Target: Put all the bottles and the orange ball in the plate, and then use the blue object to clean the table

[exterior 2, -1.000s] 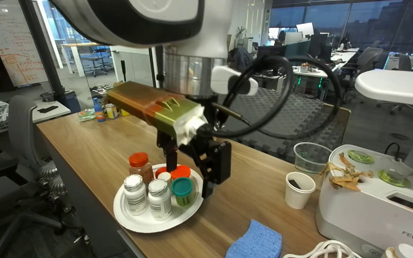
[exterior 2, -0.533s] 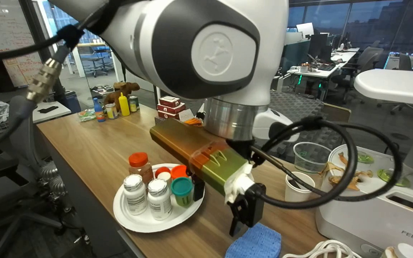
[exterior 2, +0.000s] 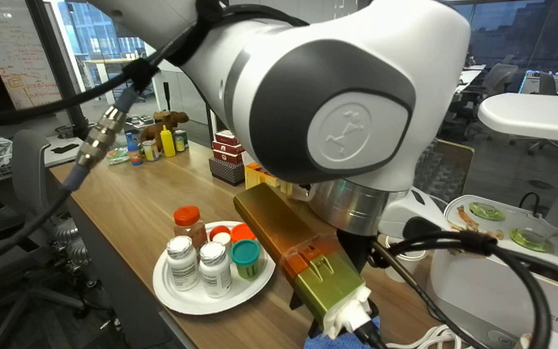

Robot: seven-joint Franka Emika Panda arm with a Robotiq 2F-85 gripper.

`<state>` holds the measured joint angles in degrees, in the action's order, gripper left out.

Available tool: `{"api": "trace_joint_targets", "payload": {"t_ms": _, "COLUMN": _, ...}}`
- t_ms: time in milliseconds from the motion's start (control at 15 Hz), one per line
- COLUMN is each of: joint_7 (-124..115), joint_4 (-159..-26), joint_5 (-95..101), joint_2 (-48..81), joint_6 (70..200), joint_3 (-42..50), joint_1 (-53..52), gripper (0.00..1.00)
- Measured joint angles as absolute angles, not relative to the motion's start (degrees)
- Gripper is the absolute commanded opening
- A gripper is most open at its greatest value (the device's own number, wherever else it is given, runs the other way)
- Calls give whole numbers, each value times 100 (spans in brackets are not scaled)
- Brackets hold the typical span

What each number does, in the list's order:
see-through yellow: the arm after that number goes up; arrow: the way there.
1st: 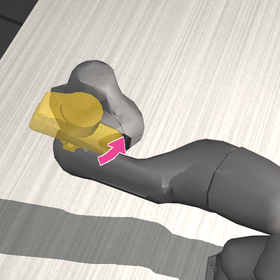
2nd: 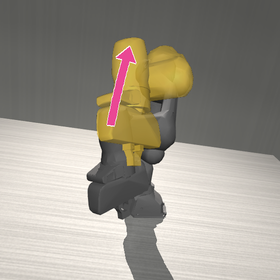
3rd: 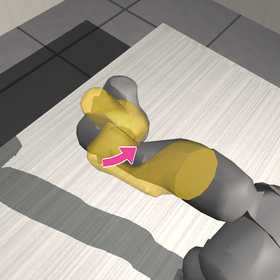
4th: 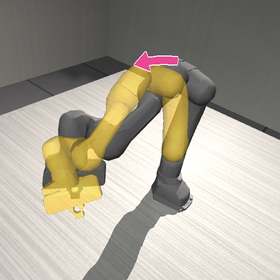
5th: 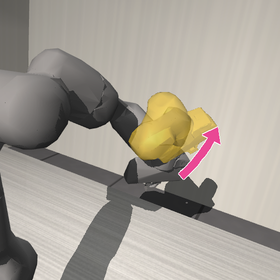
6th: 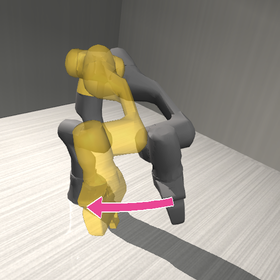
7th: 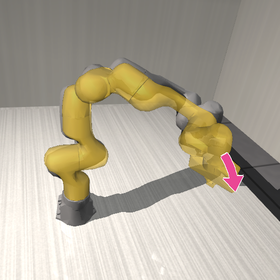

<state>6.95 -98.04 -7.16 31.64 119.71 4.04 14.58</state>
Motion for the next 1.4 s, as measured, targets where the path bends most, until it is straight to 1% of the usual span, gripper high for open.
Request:
{"api": "trace_joint_targets", "payload": {"t_ms": 67, "joint_7": 580, "joint_4": -9754, "joint_5": -791, "joint_2": 3200, "joint_6": 11978, "joint_3": 420, "joint_1": 1483, "gripper": 5}}
{"api": "trace_joint_targets", "payload": {"t_ms": 133, "joint_7": 456, "joint_4": -9701, "joint_5": -864, "joint_2": 3232, "joint_6": 12004, "joint_3": 441, "joint_1": 1499, "gripper": 0}}
{"api": "trace_joint_targets", "payload": {"t_ms": 600, "joint_7": -478, "joint_4": -9316, "joint_5": -952, "joint_2": 3451, "joint_6": 12156, "joint_3": 650, "joint_1": 1464, "gripper": 0}}
{"api": "trace_joint_targets", "payload": {"t_ms": 1400, "joint_7": -1793, "joint_4": -9138, "joint_5": -484, "joint_2": 3826, "joint_6": 12284, "joint_3": 1015, "joint_1": 1048, "gripper": 0}}
